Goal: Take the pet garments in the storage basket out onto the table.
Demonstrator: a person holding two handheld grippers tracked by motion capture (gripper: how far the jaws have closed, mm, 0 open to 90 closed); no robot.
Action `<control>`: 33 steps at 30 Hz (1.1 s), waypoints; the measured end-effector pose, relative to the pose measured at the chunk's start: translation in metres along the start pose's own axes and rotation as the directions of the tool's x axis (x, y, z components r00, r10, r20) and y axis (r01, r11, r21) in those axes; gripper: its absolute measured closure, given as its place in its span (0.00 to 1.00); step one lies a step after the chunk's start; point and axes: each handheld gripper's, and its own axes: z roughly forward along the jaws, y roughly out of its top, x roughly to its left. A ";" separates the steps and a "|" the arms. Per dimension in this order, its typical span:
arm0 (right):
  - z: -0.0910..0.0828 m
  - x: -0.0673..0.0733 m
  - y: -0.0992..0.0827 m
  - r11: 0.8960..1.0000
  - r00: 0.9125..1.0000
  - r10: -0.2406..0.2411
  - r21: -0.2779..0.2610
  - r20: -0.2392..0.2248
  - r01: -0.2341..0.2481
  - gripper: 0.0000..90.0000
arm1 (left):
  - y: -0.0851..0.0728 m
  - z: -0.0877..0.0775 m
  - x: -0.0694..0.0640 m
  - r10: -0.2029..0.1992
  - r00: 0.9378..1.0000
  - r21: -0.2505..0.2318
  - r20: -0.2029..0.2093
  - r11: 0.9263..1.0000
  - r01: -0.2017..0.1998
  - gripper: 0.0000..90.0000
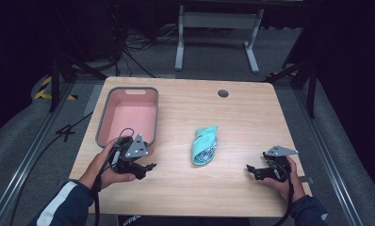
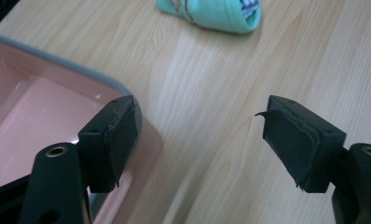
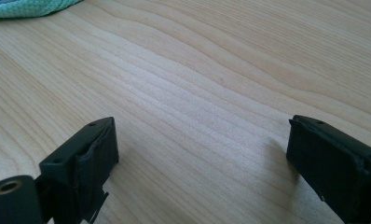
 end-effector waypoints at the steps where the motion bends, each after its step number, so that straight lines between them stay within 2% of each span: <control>1: 0.000 0.000 0.000 1.000 1.000 0.000 0.000 0.000 0.000 0.10 | -0.006 -0.001 -0.001 -0.003 1.000 0.008 0.004 1.000 0.003 0.30; 6: 0.000 0.000 0.000 1.000 1.000 0.000 0.000 0.001 0.000 0.10 | -0.030 -0.002 -0.005 -0.001 1.000 0.049 0.012 0.999 0.001 0.30; 11: 0.000 0.000 0.000 1.000 1.000 0.001 0.000 0.000 -0.001 0.10 | -0.051 0.000 -0.005 -0.025 1.000 0.079 -0.005 0.997 0.025 0.29; 12: 0.000 0.000 0.000 1.000 1.000 0.001 0.000 0.000 -0.001 0.10 | -0.051 0.000 -0.005 -0.025 1.000 0.079 -0.005 0.997 0.025 0.29; 17: 0.000 0.000 0.000 1.000 1.000 0.001 0.000 0.000 -0.001 0.10 | -0.073 0.009 -0.004 -0.030 1.000 0.121 -0.004 0.992 0.030 0.29; 21: 0.000 0.000 0.000 1.000 1.000 0.001 0.000 0.000 -0.001 0.10 | -0.087 0.013 -0.001 -0.060 0.998 0.112 0.000 0.992 0.059 0.28; 25: 0.000 0.000 0.000 1.000 1.000 0.000 0.000 0.001 0.000 0.10 | -0.102 0.018 0.003 -0.103 0.995 0.108 0.006 0.989 0.102 0.27; 26: 0.000 0.000 0.000 1.000 1.000 0.000 0.000 0.001 0.000 0.10 | -0.102 0.018 0.003 -0.103 0.995 0.108 0.006 0.989 0.102 0.26; 30: 0.000 0.000 0.000 1.000 1.000 0.000 0.000 0.001 0.000 0.10 | -0.120 0.019 0.008 -0.162 0.987 0.096 -0.002 0.982 0.161 0.25; 31: 0.000 0.000 0.000 1.000 1.000 0.000 0.000 0.001 0.000 0.10 | -0.120 0.019 0.008 -0.162 0.987 0.096 -0.002 0.982 0.161 0.24; 33: 0.000 0.000 0.000 1.000 1.000 0.001 0.000 0.001 -0.001 0.10 | -0.132 0.019 0.012 -0.210 0.978 0.067 0.001 0.975 0.210 0.24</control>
